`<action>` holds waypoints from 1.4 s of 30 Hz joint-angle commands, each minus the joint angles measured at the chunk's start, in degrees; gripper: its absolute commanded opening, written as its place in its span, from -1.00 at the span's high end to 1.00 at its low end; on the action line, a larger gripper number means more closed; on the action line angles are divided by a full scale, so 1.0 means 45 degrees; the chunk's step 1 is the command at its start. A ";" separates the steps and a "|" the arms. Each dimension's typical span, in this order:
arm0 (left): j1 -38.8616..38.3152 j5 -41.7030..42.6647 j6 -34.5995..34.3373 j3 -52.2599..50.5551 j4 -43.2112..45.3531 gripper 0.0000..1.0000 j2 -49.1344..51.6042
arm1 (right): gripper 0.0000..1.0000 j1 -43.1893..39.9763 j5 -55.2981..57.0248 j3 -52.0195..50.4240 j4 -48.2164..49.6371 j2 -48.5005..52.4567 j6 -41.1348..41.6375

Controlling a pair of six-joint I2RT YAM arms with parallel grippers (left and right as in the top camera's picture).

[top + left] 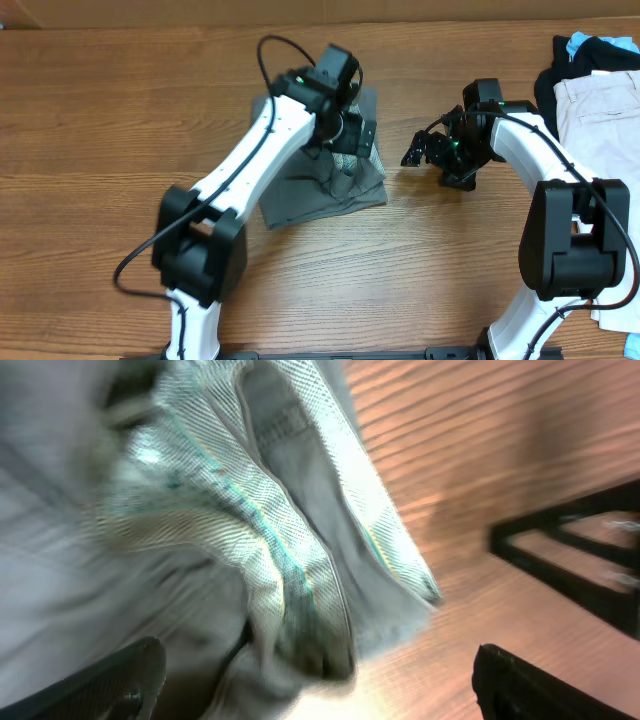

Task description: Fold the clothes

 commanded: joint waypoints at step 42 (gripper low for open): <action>0.3876 0.0063 -0.0053 -0.3750 -0.0996 -0.19 0.1739 | -0.66 0.4784 0.1384 0.2739 0.0248 0.0374 -0.0588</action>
